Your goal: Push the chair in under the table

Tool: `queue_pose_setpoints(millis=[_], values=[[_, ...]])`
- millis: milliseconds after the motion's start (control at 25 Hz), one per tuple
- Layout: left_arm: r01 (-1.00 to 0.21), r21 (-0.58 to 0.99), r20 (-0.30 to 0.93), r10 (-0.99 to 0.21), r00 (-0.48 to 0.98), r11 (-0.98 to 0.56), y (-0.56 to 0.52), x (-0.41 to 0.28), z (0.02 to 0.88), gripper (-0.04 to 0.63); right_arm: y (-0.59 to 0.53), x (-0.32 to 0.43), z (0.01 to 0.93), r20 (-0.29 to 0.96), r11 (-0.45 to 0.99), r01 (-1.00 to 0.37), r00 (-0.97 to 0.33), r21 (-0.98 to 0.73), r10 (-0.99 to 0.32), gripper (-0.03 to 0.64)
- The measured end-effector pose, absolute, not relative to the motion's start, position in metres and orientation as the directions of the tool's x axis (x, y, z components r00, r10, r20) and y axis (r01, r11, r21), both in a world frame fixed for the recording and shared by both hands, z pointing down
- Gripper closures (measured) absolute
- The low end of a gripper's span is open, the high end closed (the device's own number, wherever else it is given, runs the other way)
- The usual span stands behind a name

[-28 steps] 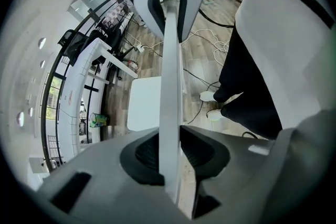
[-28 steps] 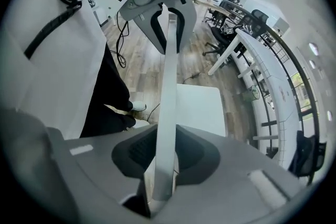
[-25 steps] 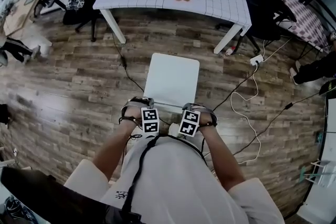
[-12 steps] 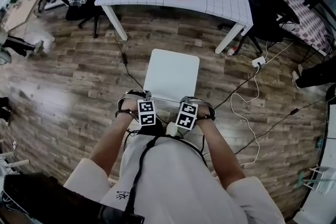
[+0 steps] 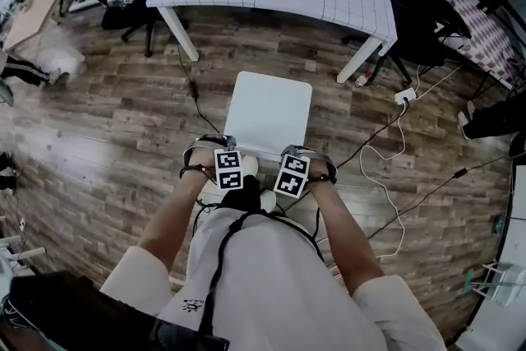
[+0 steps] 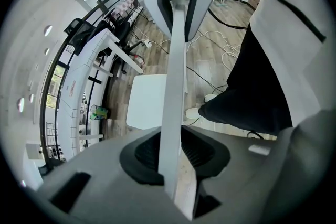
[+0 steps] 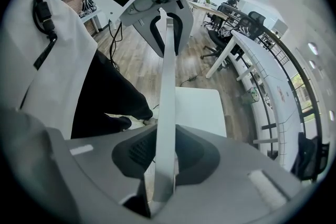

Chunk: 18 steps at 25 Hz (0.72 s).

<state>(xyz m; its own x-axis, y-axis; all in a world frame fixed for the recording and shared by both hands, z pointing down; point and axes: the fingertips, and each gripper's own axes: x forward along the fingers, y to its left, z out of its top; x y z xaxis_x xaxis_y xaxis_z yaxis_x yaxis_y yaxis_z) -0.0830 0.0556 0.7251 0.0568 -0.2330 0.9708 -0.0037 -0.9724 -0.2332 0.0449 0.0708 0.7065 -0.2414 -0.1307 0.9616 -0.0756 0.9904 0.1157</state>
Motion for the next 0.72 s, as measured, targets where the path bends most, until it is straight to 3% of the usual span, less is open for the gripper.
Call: queue_pose_setpoints(millis=[720], values=[[-0.006, -0.205, 0.971, -0.204, 0.123, -0.979, -0.003, -0.079, 0.728, 0.494, 0.010, 0.049, 0.710, 0.966, 0.989, -0.100, -0.225, 0.106, -0.126, 0.532]])
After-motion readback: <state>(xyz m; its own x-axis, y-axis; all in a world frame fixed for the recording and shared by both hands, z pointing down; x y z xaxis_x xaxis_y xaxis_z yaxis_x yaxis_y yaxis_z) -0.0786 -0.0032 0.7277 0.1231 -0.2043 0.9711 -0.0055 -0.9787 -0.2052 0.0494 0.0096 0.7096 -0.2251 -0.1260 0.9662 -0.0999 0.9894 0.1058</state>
